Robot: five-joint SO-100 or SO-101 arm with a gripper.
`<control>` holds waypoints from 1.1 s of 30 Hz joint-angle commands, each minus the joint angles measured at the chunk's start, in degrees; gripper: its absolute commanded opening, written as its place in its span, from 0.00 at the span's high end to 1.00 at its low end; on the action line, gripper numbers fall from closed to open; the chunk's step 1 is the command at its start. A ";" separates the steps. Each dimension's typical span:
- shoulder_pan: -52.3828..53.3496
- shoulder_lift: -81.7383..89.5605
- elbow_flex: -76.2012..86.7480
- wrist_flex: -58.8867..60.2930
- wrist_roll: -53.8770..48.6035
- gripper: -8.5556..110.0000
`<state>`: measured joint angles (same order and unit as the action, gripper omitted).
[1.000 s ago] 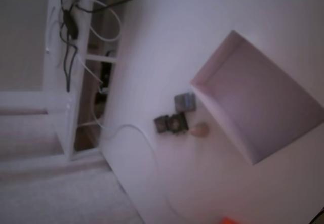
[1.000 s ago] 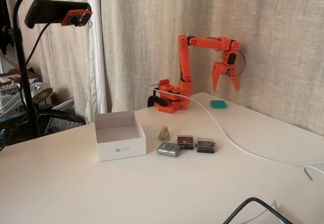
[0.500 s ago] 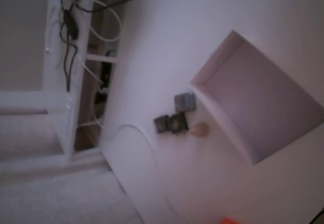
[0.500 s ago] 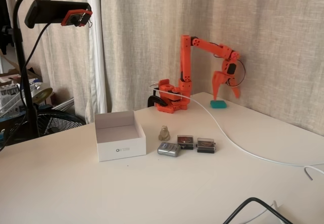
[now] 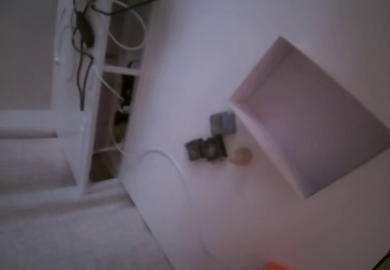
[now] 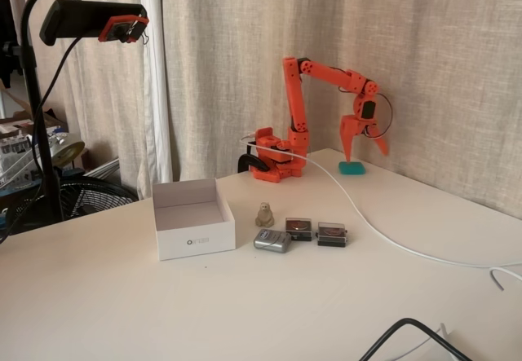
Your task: Grasp the green cube and put it in the bin.
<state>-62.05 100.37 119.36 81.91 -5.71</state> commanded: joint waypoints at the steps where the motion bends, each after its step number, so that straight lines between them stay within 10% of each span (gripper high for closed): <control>1: 0.44 -0.79 -0.79 -0.79 0.09 0.61; 33: -1.93 -0.09 -0.35 -1.49 0.00 0.84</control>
<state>-63.63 96.59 119.09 80.24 -5.62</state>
